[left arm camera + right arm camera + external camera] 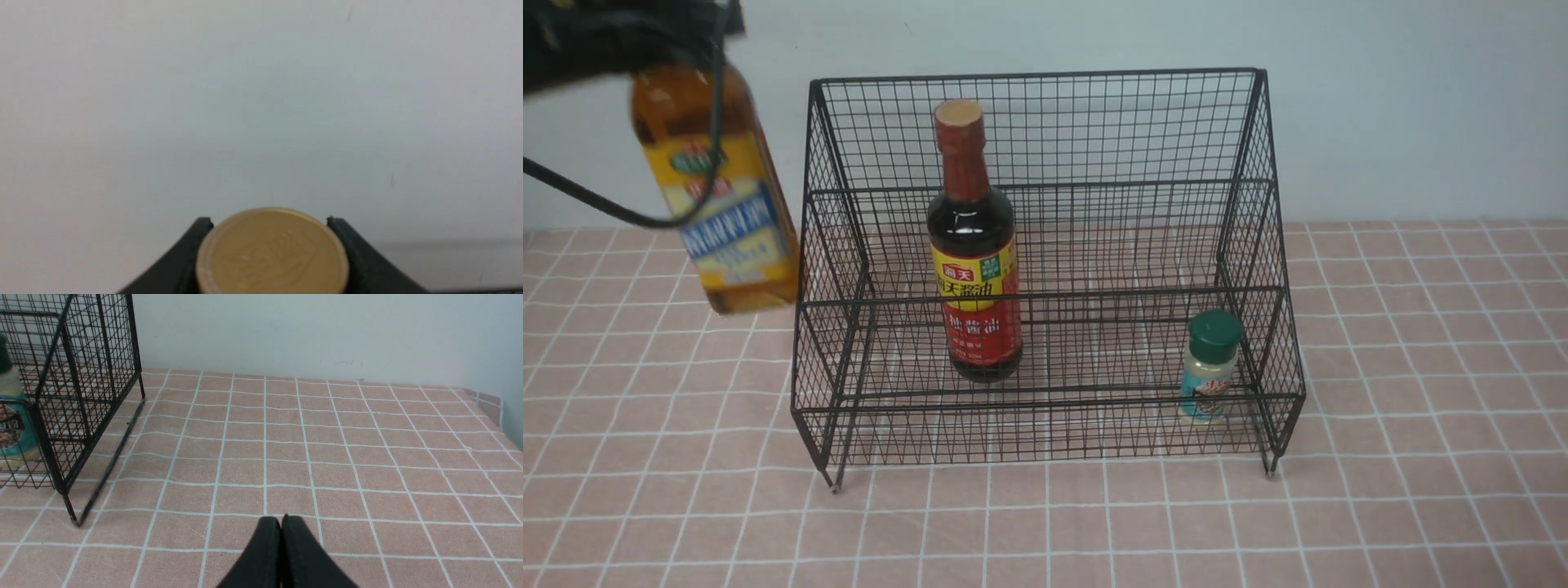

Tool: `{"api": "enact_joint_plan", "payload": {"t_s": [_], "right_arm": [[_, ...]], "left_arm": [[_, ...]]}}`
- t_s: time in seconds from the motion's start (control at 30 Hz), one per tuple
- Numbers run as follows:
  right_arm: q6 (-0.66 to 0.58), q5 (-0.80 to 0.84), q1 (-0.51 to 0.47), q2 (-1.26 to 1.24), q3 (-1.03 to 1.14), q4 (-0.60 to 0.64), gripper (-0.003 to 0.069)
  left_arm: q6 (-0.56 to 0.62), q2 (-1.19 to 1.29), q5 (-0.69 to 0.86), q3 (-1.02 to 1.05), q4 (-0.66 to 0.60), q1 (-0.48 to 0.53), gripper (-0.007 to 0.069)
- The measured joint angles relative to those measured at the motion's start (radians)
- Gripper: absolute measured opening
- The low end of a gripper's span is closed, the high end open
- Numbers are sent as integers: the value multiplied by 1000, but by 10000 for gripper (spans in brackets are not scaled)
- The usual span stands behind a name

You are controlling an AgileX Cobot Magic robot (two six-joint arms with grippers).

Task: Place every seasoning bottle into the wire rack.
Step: Use the left arm to put the condiment bottle back on the shelf

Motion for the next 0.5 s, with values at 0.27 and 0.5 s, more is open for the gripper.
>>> {"api": "enact_joint_plan", "payload": {"t_s": [0.27, 0.5], "right_arm": [[0, 0, 0, 0, 0, 0, -12], [0, 0, 0, 0, 0, 0, -12]], "left_arm": [[11, -67, -25, -140, 0, -2, 307], [11, -62, 7, -194, 1, -42, 307]]}}
